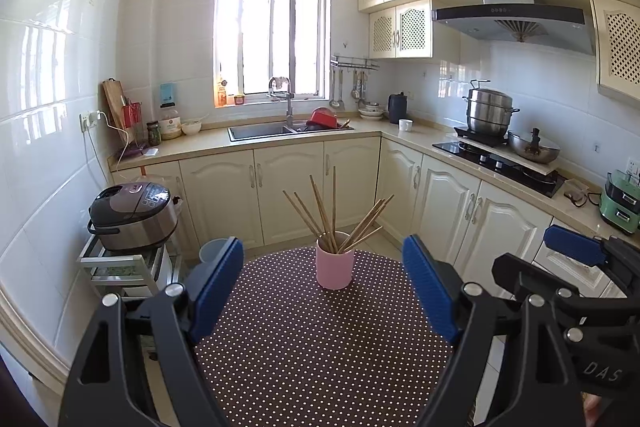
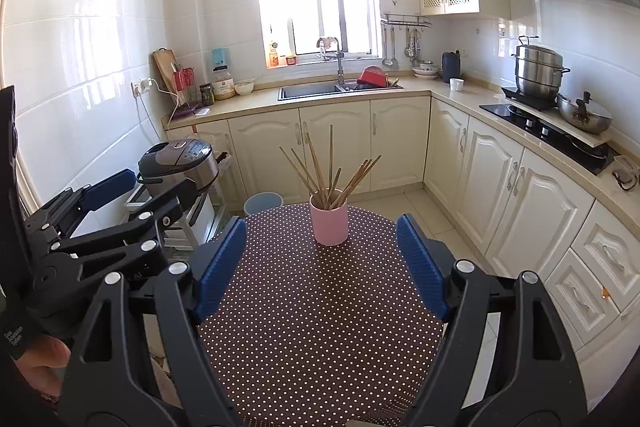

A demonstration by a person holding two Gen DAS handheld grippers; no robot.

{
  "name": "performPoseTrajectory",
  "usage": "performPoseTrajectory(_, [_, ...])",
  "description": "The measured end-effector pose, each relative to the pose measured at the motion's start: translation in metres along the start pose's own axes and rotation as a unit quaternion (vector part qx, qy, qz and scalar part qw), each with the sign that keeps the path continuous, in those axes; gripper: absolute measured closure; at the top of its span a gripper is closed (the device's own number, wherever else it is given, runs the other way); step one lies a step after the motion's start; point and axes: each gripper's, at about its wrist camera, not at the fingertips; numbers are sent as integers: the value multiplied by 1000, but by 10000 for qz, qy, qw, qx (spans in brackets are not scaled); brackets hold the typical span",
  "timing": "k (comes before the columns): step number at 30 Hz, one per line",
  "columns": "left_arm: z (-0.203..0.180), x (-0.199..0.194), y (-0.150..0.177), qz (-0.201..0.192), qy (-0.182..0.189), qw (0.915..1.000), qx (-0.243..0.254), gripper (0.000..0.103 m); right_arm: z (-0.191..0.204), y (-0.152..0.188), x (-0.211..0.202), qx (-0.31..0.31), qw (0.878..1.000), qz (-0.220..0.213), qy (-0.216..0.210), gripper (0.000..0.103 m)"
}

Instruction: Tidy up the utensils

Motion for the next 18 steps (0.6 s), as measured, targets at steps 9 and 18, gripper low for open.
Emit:
performPoseTrajectory(9, [0, 5, 1, 32, -13, 10000, 5, 23, 0, -1, 2, 13, 10000, 21, -10, 26])
performPoseTrajectory(18, [0, 6, 3, 55, -24, 10000, 18, 23, 0, 1, 8, 40, 10000, 44, -5, 26])
Point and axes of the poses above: each gripper's, at about its wrist camera, not at the fingertips, and x roughly the way its jaws point, z to its left, y to its underside, and after that the axes turned 3 degrees about x, right-handed
